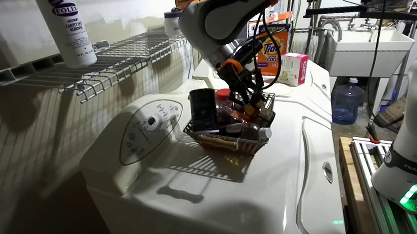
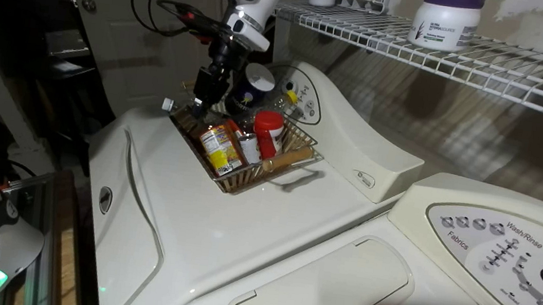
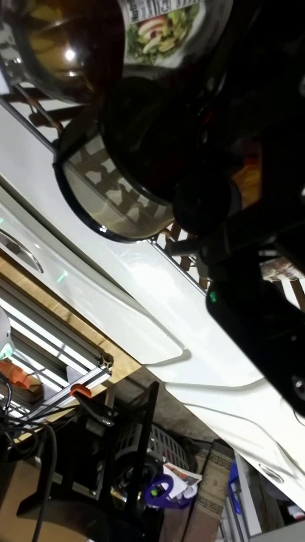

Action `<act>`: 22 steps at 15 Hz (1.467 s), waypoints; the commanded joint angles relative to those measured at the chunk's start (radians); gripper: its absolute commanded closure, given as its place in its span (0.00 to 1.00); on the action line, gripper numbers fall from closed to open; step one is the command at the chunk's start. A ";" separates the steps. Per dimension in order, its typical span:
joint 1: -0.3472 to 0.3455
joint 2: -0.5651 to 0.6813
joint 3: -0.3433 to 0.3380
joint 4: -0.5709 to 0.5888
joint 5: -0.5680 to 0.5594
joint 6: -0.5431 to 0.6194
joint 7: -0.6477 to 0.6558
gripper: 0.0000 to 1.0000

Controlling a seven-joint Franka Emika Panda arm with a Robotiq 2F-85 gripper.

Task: Put the vinegar bottle on the bottom shelf.

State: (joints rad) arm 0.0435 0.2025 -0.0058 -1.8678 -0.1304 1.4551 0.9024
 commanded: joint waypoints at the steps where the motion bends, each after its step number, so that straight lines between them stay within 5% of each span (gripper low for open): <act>1: -0.029 -0.027 -0.022 -0.006 0.096 0.030 -0.042 0.90; 22: -0.107 -0.268 -0.072 -0.067 0.395 0.180 -0.079 0.90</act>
State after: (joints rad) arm -0.0608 0.0005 -0.0827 -1.9192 0.1946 1.6409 0.8309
